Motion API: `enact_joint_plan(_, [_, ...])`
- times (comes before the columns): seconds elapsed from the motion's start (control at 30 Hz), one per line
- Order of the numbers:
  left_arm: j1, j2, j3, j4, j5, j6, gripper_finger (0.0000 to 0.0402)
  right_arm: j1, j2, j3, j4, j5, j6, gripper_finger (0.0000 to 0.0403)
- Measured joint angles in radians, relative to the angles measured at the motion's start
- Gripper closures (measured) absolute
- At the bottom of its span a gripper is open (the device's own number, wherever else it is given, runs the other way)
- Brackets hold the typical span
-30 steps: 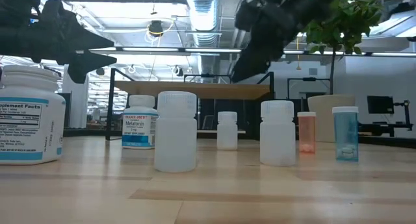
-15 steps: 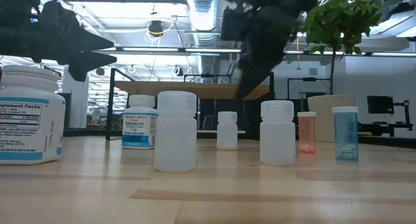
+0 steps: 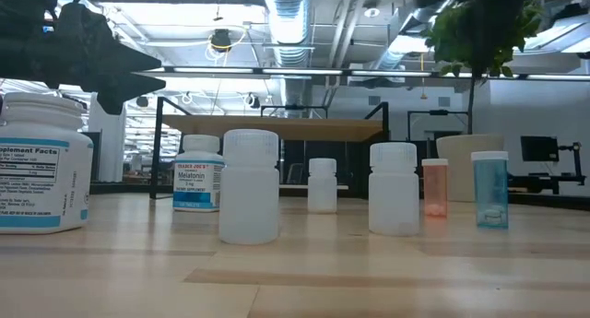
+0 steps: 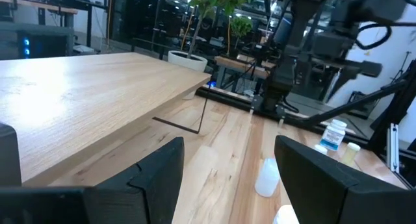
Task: Pick and place medicine bottles onto shelf by color
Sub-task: Put the right white pill bottle on the shelf
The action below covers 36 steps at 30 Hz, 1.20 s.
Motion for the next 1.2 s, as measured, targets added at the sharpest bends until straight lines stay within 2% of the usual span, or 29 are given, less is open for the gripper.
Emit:
enact_joint_plan(0.13, [0.000, 0.000, 0.000, 0.000, 0.000, 0.000, 0.0174, 0.155, -0.057, -0.039, -0.014, 0.012, 0.287, 0.0132])
enact_joint_plan(0.3, [0.000, 0.000, 0.000, 0.000, 0.000, 0.000, 0.0174, 0.363, -0.081, -0.091, -0.037, 0.048, 0.726, 0.0132])
enact_joint_plan(0.5, [0.000, 0.000, 0.000, 0.000, 0.000, 0.000, 0.0174, 0.568, -0.021, -0.109, -0.122, 0.055, 1.232, 0.0132])
enact_joint_plan(0.67, [0.000, 0.000, 0.000, 0.000, 0.000, 0.000, 0.0174, 0.657, 0.046, -0.109, -0.143, 0.048, 1.529, 0.0132])
enact_joint_plan(0.77, [0.000, 0.000, 0.000, 0.000, 0.000, 0.000, 0.0174, 0.680, 0.082, -0.109, -0.139, 0.007, 1.612, 0.0132])
enact_joint_plan(1.2, [0.000, 0.000, 0.000, 0.000, 0.000, 0.000, 0.0174, 0.607, 0.137, -0.109, -0.139, -0.063, 1.620, 0.0132])
